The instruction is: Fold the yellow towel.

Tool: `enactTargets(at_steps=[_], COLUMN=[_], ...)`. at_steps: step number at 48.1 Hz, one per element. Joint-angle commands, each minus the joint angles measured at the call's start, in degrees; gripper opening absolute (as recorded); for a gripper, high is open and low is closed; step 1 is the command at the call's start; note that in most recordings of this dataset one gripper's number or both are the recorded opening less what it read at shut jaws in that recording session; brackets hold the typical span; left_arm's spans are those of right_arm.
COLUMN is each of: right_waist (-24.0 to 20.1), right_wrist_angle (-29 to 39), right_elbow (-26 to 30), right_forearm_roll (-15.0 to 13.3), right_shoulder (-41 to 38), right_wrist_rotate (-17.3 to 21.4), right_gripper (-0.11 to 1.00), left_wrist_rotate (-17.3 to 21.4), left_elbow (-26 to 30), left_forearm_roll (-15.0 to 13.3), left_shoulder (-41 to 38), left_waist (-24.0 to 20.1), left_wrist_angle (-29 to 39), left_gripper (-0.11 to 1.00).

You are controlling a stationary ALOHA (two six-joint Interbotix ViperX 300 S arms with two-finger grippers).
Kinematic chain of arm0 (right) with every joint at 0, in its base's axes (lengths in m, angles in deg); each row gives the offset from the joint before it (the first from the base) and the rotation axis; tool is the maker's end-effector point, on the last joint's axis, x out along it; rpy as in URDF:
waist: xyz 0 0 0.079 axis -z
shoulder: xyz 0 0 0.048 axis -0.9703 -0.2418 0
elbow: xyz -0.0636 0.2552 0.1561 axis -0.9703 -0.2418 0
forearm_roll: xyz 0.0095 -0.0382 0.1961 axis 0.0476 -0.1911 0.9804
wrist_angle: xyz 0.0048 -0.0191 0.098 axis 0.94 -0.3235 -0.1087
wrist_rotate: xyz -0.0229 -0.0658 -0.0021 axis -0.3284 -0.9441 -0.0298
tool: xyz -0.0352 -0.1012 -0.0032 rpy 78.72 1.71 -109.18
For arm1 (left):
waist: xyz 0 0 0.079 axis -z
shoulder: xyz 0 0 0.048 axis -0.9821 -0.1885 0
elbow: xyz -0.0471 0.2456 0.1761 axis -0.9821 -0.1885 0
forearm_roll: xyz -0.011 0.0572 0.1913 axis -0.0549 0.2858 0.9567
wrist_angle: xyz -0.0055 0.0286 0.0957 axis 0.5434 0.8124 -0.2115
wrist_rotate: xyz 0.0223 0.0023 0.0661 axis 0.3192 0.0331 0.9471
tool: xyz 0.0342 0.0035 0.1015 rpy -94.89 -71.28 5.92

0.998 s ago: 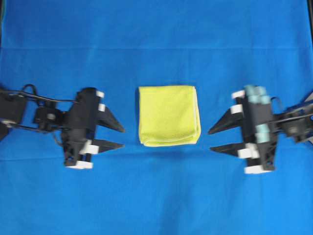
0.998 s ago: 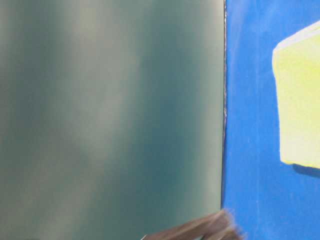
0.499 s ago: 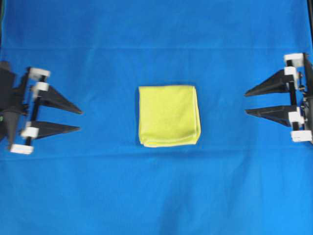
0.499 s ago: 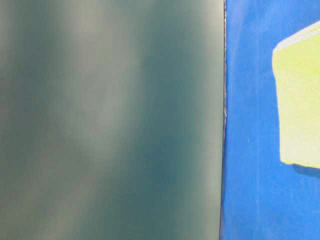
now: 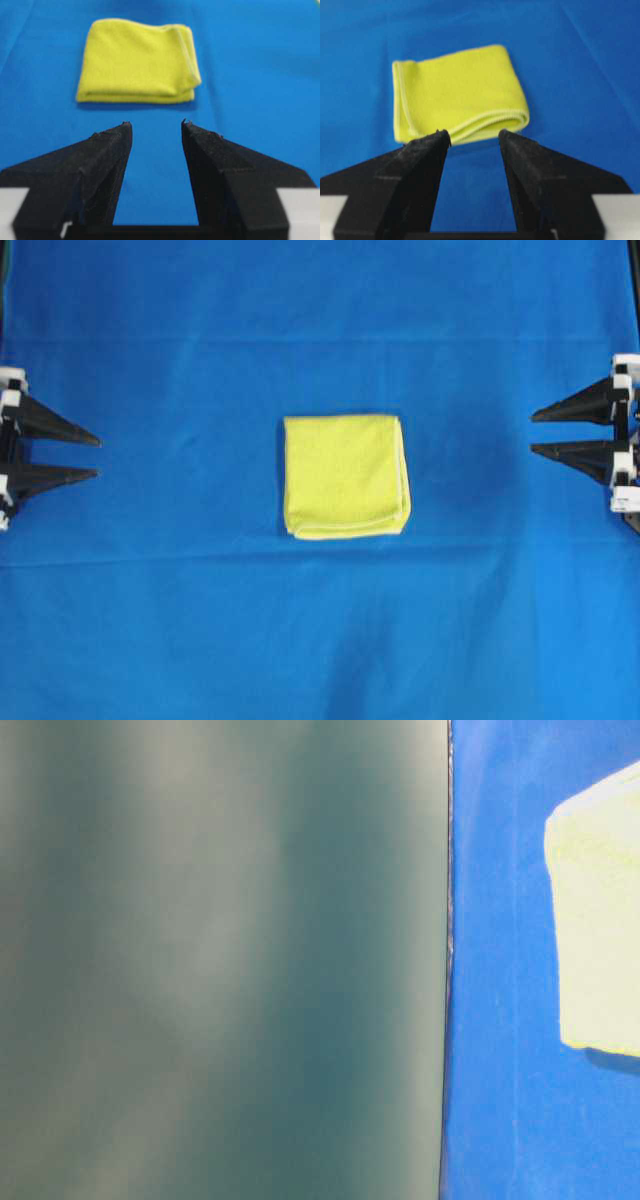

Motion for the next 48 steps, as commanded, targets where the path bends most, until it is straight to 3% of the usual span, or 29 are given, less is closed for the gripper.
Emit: enactTargets(at_steps=[1, 48], right_waist=[0.44, 0.35], right_wrist_angle=[-1.67, -1.32], right_elbow=[0.26, 0.62], right_forearm_roll=[0.53, 0.18], right_shoulder=[-0.26, -0.26], right_wrist_rotate=[0.00, -0.18], right_gripper=[0.52, 0.52], left_wrist_rotate=[-0.18, -0.18], left_elbow=[0.00, 0.09], left_forearm_roll=[-0.09, -0.18], left_shoulder=[0.44, 0.35], left_waist=[-0.26, -0.26], left_wrist_angle=[-0.35, -0.26], left_gripper=[0.42, 0.42])
